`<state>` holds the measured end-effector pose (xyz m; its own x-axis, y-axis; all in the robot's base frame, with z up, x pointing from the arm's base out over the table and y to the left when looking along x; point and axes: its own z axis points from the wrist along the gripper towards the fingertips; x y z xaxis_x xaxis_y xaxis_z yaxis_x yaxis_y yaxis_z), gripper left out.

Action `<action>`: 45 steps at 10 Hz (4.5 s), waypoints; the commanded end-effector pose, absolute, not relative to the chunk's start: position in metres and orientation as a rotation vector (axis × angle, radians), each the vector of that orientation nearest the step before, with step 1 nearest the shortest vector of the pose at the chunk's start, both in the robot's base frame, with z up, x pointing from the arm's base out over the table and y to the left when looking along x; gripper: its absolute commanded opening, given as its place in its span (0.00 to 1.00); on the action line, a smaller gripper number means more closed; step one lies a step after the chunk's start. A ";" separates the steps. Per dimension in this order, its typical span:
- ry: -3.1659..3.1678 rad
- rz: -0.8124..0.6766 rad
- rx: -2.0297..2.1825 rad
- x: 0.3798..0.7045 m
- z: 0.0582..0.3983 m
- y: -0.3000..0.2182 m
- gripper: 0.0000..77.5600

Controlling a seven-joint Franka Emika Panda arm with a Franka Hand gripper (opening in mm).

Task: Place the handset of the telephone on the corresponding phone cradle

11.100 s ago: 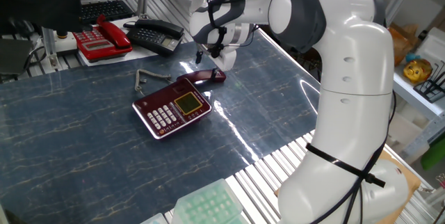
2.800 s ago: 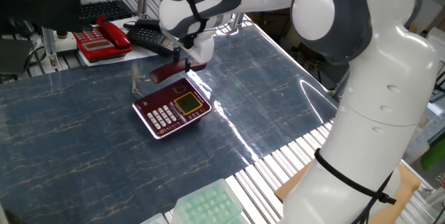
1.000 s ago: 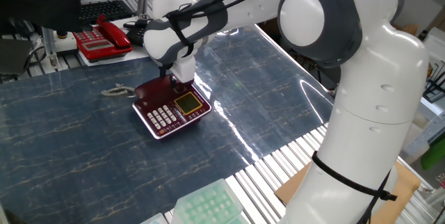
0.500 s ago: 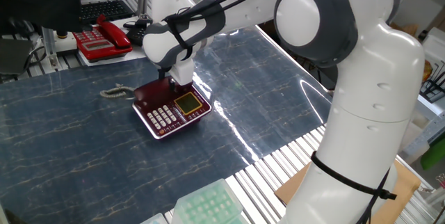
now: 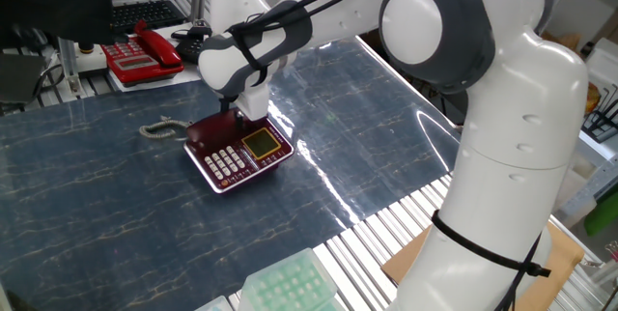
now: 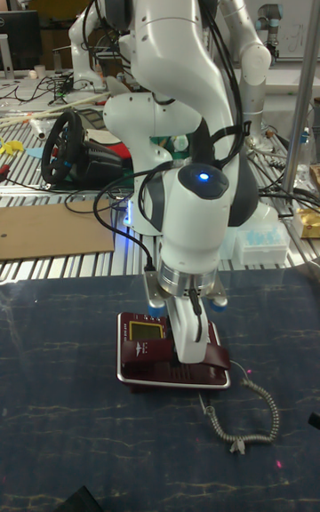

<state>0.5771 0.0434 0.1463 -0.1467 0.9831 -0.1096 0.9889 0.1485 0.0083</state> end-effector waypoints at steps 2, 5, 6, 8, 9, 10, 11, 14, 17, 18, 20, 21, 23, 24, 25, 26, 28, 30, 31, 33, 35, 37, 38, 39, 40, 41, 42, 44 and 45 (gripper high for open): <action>2.303 -0.106 1.989 0.578 0.141 0.044 0.02; 2.309 -0.111 1.979 0.577 0.140 0.044 0.02; 2.311 -0.112 1.978 0.577 0.139 0.045 0.02; 2.313 -0.113 1.976 0.577 0.138 0.045 0.02; 2.315 -0.111 1.975 0.577 0.138 0.045 0.02; 2.320 -0.112 1.971 0.577 0.138 0.045 0.02; 2.321 -0.110 1.971 0.577 0.138 0.045 0.02; 2.321 -0.110 1.971 0.577 0.138 0.045 1.00; 2.321 -0.110 1.971 0.577 0.138 0.045 1.00; 2.321 -0.110 1.971 0.577 0.138 0.045 1.00; 2.321 -0.110 1.971 0.577 0.138 0.045 1.00; 2.321 -0.110 1.971 0.577 0.138 0.045 1.00; 2.432 -0.141 1.877 0.574 0.143 0.045 1.00; 2.457 -0.139 1.858 0.574 0.146 0.045 1.00; 2.507 -0.123 1.816 0.572 0.154 0.042 1.00; 2.545 -0.116 1.771 0.570 0.160 0.040 1.00; 2.680 -0.126 1.565 0.565 0.176 0.034 1.00; 2.776 -0.128 1.389 0.560 0.192 0.026 1.00; 2.848 -0.127 1.253 0.557 0.202 0.020 1.00; 2.943 -0.120 1.039 0.553 0.214 0.011 1.00; 2.994 -0.126 0.892 0.550 0.221 0.005 1.00; 3.019 -0.127 0.817 0.548 0.225 0.001 1.00; 3.050 -0.130 0.746 0.547 0.228 -0.001 1.00; 3.059 -0.128 0.714 0.546 0.229 -0.002 1.00; 3.065 -0.129 0.688 0.546 0.230 -0.003 1.00; 3.069 -0.129 0.671 0.546 0.230 -0.004 1.00; 3.073 -0.129 0.656 0.546 0.231 -0.004 1.00; 3.078 -0.125 0.639 0.547 0.233 -0.004 1.00; 3.078 -0.124 0.638 0.547 0.233 -0.004 1.00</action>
<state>0.5520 0.0085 0.2124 -0.8229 0.5671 -0.0346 0.5681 0.8201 -0.0692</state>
